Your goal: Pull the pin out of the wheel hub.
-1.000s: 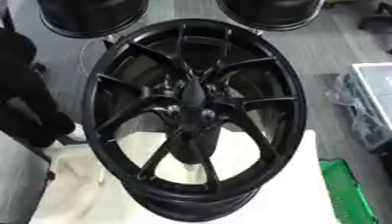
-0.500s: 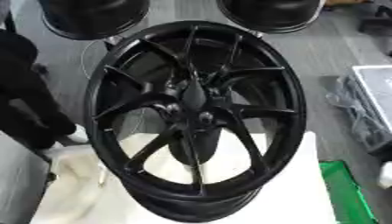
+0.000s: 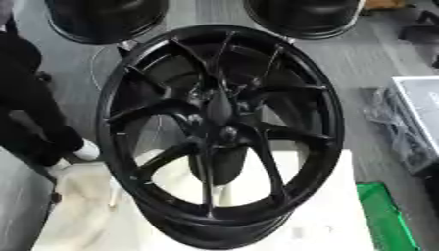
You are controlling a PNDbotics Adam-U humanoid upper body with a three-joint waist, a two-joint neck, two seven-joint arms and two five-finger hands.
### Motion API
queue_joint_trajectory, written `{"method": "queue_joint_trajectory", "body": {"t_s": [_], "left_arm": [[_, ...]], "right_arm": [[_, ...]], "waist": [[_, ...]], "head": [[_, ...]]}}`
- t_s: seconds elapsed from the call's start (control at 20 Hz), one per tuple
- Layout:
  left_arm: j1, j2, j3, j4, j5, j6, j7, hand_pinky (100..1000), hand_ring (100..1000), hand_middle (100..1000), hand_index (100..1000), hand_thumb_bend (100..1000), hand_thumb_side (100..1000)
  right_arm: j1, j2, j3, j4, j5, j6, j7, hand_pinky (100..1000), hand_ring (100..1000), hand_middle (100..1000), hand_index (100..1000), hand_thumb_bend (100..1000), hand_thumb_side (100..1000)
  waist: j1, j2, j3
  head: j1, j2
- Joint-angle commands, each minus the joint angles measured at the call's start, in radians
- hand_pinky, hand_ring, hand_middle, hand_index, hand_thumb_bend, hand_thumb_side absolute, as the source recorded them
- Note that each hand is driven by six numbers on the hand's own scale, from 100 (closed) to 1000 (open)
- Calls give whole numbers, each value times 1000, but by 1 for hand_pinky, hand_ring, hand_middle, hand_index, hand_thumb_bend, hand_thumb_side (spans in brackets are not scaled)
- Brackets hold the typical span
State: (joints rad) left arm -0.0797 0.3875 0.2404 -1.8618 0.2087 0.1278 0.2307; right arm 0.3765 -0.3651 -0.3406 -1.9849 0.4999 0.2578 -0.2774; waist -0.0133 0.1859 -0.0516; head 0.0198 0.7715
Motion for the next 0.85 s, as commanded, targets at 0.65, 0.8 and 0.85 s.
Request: {"method": "queue_joint_trajectory", "body": {"t_s": [0.65,0.8,0.85], "left_arm": [[-90,26,-32,-19,24,4,-33,618,753,702,731,100,739],[-91,26,-32,-19,24,4,-34,618,753,702,731,100,739],[-91,26,-32,-19,24,4,-34,618,753,702,731,100,739]], "right_arm": [[-168,-113,151,-15,-751,-431,-102,739,816,775,907,100,624],[-169,-114,150,-15,-759,-432,-99,739,816,775,907,100,624],[-169,-114,150,-15,-760,-432,-99,739,816,775,907,100,624]], "waist": [[2,-51,10],[2,-52,10],[2,-52,10]], "head": [[16,-1],[16,-1],[16,-1]]}}
